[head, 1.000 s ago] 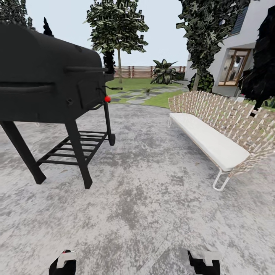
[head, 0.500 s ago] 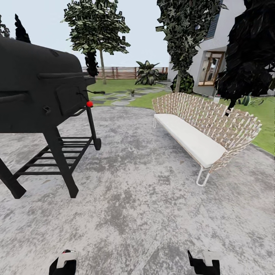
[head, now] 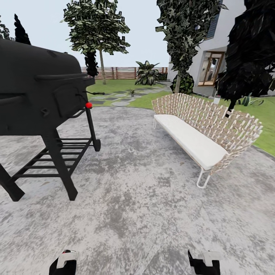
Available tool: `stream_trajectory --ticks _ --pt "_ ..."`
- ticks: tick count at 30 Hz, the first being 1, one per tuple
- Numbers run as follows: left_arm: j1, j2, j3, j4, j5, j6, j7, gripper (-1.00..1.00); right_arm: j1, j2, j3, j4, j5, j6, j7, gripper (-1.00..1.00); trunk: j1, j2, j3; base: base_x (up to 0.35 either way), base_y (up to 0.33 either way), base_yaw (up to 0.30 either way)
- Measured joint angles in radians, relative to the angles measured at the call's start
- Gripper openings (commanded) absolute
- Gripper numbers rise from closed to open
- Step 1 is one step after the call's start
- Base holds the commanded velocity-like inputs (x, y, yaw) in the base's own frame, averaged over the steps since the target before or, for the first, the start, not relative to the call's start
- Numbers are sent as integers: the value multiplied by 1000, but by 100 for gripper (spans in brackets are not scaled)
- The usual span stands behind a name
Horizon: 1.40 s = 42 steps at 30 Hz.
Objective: Pick up the pesticide atomizer in the garden and spray insectifuge to fully cover both potted plants in the garden.
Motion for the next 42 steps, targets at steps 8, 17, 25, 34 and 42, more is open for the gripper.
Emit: stream_trajectory --ticks 8,17,25,34,42 --pt "0 3 4 1 5 2 2 -100 1 1 1 32 0 -29 0 100 0 0 0 336 -54 0" --pt "20 -4 4 1 4 2 1 -100 0 2 2 89 3 -202 8 100 0 0 0 340 -3 0" --pt "20 -5 4 1 6 2 0 -100 0 6 3 90 4 -203 7 100 0 0 0 340 0 0" --pt "20 -5 4 0 7 2 1 -100 0 8 2 90 4 -203 3 100 0 0 0 340 0 0" --pt "20 -5 4 1 7 2 1 -100 0 6 2 91 4 -203 3 100 0 0 0 340 0 0"
